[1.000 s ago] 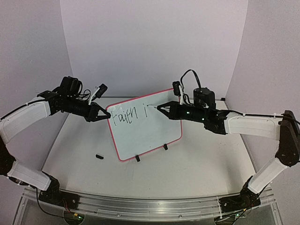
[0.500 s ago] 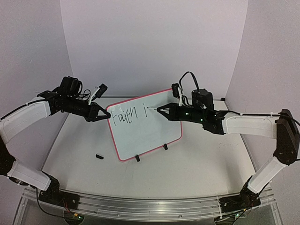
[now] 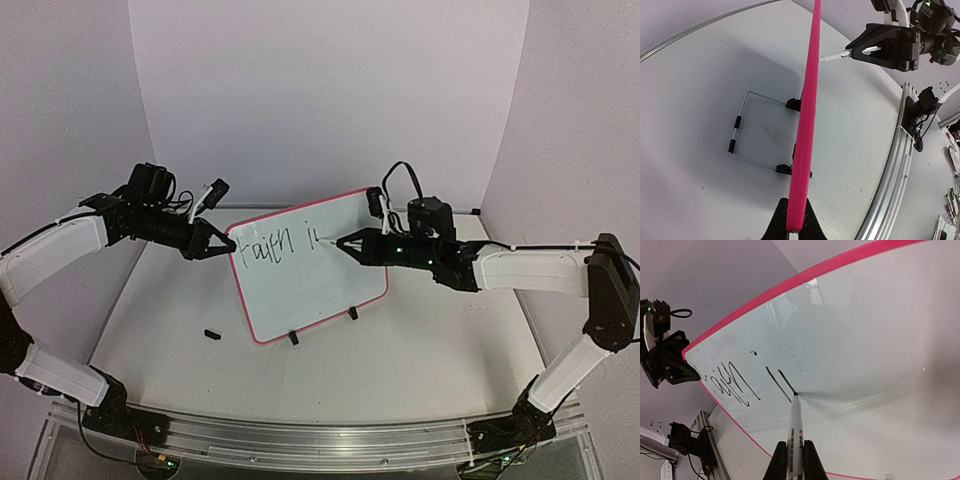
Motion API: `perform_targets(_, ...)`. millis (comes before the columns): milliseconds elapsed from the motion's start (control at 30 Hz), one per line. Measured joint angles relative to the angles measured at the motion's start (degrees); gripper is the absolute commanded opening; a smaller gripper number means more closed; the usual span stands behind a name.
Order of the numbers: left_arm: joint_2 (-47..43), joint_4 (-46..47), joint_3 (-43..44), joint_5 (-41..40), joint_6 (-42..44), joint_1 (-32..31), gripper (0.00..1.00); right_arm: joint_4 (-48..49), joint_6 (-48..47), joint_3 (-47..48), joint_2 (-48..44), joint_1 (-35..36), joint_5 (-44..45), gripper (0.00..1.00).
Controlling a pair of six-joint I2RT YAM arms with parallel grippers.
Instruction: Write a sentence on the whiteboard
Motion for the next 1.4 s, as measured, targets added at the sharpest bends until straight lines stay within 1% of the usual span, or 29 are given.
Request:
perform_targets(500, 0.0, 0.0, 0.0, 0.0, 0.0, 0.0, 0.0, 0.3, -0.4, 3.4, 0.0, 0.0, 0.2, 0.0)
perform_targets(1400, 0.0, 0.1, 0.0, 0.0, 0.0, 0.0, 0.0, 0.4, -0.5, 1.7, -1.2, -0.2, 3.9, 0.0)
